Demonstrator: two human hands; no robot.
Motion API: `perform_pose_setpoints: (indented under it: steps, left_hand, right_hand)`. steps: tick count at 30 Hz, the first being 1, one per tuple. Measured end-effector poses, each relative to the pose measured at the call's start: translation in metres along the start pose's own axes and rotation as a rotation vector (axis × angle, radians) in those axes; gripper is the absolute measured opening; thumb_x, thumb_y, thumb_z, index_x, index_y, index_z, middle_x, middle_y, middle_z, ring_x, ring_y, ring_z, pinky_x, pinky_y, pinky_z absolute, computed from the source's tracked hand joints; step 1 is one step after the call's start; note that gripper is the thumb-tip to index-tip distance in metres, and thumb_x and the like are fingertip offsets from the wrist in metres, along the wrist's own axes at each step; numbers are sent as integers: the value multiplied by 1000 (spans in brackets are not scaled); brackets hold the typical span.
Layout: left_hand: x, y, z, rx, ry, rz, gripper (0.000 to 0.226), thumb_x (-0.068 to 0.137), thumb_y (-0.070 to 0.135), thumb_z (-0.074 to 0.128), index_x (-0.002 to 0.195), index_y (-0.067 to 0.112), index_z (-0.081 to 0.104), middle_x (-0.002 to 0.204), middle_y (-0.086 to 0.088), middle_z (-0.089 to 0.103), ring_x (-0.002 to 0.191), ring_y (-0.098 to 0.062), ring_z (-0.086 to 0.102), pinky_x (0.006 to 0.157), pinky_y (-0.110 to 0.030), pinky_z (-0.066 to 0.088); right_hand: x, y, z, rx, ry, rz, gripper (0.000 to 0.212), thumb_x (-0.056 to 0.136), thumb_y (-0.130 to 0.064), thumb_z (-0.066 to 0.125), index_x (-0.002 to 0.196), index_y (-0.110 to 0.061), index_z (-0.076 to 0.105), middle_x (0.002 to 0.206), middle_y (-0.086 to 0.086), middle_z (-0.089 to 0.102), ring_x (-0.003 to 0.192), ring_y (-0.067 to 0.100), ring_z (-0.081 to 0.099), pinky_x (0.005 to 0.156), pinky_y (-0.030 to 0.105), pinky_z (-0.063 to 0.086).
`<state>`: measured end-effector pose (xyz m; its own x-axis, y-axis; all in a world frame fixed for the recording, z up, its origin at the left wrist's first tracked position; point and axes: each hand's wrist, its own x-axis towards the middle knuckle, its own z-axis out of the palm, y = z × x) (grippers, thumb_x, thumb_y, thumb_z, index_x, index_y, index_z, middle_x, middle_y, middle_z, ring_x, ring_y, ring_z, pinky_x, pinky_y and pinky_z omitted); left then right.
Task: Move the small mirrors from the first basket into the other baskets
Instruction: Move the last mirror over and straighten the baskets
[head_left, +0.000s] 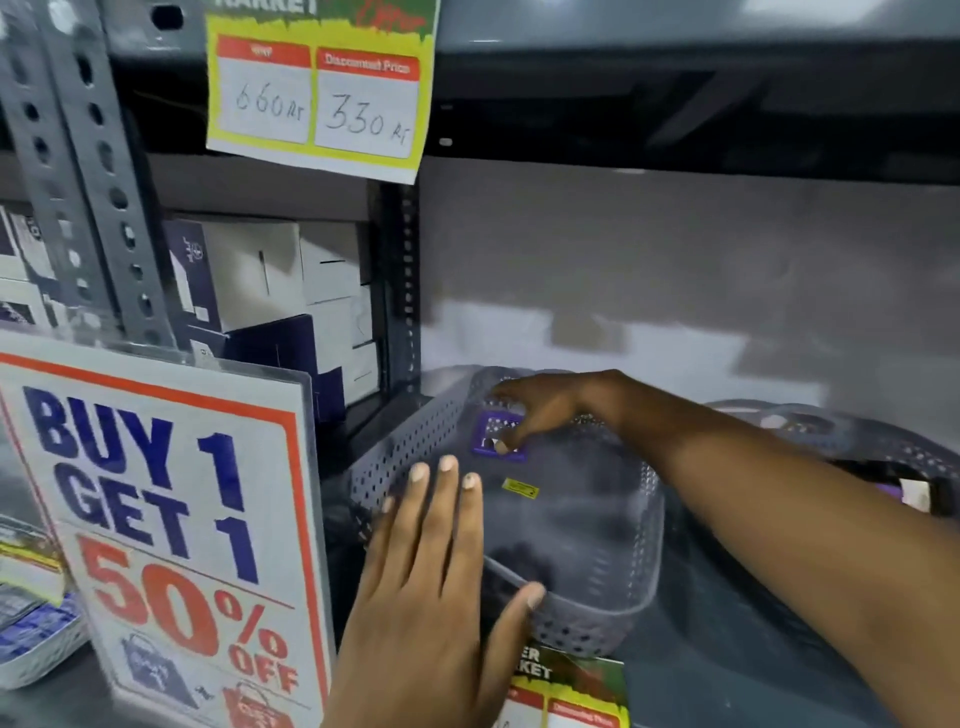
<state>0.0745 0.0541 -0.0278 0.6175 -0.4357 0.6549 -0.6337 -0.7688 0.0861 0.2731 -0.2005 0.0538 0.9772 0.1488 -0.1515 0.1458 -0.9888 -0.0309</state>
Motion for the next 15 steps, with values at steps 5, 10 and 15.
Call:
perform_pose_setpoints:
  steps: [5,10,15]
  left_hand:
    - [-1,0,3,4,58,18,76,95,59,32,143,0,43,152,-18,42,141,-41,34,106,-51,30]
    - [-3,9,0,-14,68,18,76,93,57,36,143,0,42,153,-18,39,142,-41,31,108,-51,28]
    - [-6,40,0,-33,72,106,76,96,57,34,147,1,37,157,-20,30,146,-40,25,113,-54,25]
  right_hand:
    - [19,0,5,67,-53,1,104,42,-77,83,132,-37,49,126,-15,60,110,13,59,99,39,50]
    - [8,-7,-3,40,-9,-46,99,43,-67,88,128,-31,51,120,-9,62,101,16,61,90,34,54]
    - [-52,6,-35,156,104,-54,109,52,-53,92,144,-21,42,125,-4,62,104,14,62,94,29,51]
